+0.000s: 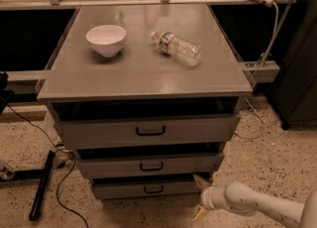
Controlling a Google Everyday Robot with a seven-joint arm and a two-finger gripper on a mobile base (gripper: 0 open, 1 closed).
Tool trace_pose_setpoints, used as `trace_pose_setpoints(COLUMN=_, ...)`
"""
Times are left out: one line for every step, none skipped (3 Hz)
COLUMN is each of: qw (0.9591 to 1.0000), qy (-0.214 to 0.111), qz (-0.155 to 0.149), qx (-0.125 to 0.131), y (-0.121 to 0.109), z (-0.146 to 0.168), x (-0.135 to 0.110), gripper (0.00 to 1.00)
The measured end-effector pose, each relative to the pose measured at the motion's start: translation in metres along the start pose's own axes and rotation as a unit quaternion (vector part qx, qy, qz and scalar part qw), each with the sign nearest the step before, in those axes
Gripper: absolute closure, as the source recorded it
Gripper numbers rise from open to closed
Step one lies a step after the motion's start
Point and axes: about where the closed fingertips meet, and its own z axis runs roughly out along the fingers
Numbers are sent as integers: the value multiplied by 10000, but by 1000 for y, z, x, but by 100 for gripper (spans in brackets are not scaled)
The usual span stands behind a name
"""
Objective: Open bottom drawer
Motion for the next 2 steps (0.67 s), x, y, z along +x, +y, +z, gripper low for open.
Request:
trace_pose_setpoints(qw=9987, qy=158, qz=-451, qx=202, y=-19, z=14, x=-6, gripper=0)
trace_pose_setpoints(qw=9990, qy=111, qz=-390, qx=176, y=-20, z=24, x=1, gripper=0)
